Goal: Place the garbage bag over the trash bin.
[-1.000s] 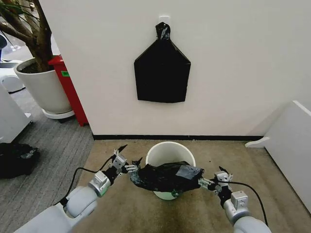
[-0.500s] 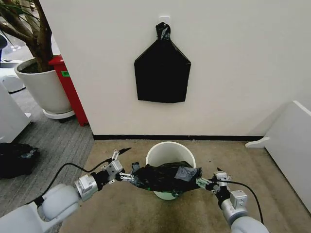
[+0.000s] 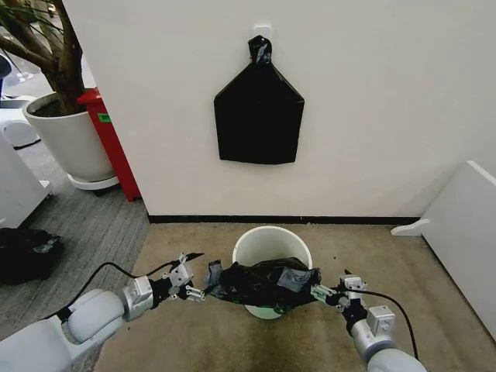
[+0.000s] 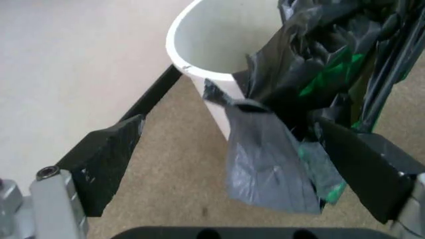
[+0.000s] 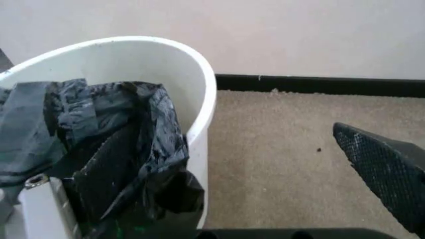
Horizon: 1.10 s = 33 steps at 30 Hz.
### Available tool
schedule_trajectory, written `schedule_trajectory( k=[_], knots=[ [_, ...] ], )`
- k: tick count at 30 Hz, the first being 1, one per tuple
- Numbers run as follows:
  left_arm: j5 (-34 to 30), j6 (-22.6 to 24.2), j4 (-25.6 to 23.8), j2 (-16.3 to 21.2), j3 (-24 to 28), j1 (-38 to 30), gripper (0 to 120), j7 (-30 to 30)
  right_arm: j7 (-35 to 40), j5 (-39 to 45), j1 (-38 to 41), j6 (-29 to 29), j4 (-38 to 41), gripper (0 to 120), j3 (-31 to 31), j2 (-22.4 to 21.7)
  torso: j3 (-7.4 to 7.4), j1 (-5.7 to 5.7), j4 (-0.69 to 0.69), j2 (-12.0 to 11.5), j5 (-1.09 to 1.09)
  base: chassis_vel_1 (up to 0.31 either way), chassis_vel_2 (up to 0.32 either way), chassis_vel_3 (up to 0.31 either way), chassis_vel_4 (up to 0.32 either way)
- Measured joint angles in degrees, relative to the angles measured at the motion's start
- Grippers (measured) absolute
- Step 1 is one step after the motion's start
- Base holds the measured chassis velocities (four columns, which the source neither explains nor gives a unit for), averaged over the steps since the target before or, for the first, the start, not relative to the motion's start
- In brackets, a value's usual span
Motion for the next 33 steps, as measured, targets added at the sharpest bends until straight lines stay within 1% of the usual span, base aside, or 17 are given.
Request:
schedule_trajectory(
  k=[4,9,10,14,16,21,25,27,28,29,33],
  knots=[
    [0.45,-0.27,1.24,-1.54,1.32,-1.42,100,0.20,0.00,-0.02,-0.21,-0.01,0.02,100,-0.30,0.13,0.00,0.00,0.00,0.00,-0.01,0.000,0.000,0.000,0.000],
    [1.34,-0.25,5.52,-5.62,5.53,-7.13,100,0.39,0.06,0.12,-0.34,-0.27,0.13,100,-0.46,0.11,0.00,0.00,0.00,0.00,0.00,0.000,0.000,0.000,0.000],
    [1.34,-0.25,5.52,-5.62,5.53,-7.13,100,0.39,0.06,0.12,-0.34,-0.27,0.13,100,-0.46,0.11,0.00,0.00,0.00,0.00,0.00,0.000,0.000,0.000,0.000],
    [1.60,-0.26,8.12,-8.90,9.64,-11.81,100,0.20,0.87,1.60,-0.32,-0.64,0.70,100,0.32,0.02,0.00,0.00,-0.01,0.00,0.01,0.000,0.000,0.000,0.000],
    [1.60,-0.27,8.81,-9.70,10.91,-13.12,100,0.02,1.26,2.48,-0.25,-0.96,0.88,100,0.78,-0.09,0.00,0.00,-0.02,0.00,-0.01,0.000,0.000,0.000,0.000],
    [1.60,-0.32,8.57,-9.83,11.77,-13.94,100,-0.43,1.49,3.35,0.23,-1.11,0.42,100,1.29,-0.29,0.00,0.00,0.00,0.00,0.00,0.000,0.000,0.000,0.000],
    [1.59,-0.30,7.54,-8.93,10.88,-13.10,100,-0.70,1.73,4.00,0.61,-1.29,0.24,100,1.31,-0.26,0.00,0.00,-0.01,0.00,0.01,0.000,0.000,0.000,0.000],
    [1.63,-0.44,7.00,-8.13,9.31,-11.90,100,-0.69,1.78,4.29,0.77,-1.35,0.24,100,1.29,-0.22,0.00,0.00,-0.01,0.00,0.01,0.000,0.000,0.000,0.000],
    [1.63,-0.44,7.00,-8.13,9.31,-11.90,100,-0.69,1.78,4.29,0.77,-1.35,0.24,100,1.29,-0.22,0.00,0.00,-0.01,0.00,0.01,0.000,0.000,0.000,0.000],
    [1.78,-0.56,6.12,-6.82,6.24,-9.64,100,-0.29,1.88,4.92,0.86,-1.56,0.31,100,1.35,-0.17,0.00,0.00,0.00,0.00,0.00,0.000,0.000,0.000,0.000],
    [1.80,-0.75,5.95,-6.02,4.38,-8.19,100,-0.25,1.99,5.31,1.17,-1.68,0.09,100,1.45,-0.13,-0.01,0.00,0.01,0.00,0.01,0.000,0.000,0.000,0.000]
  ],
)
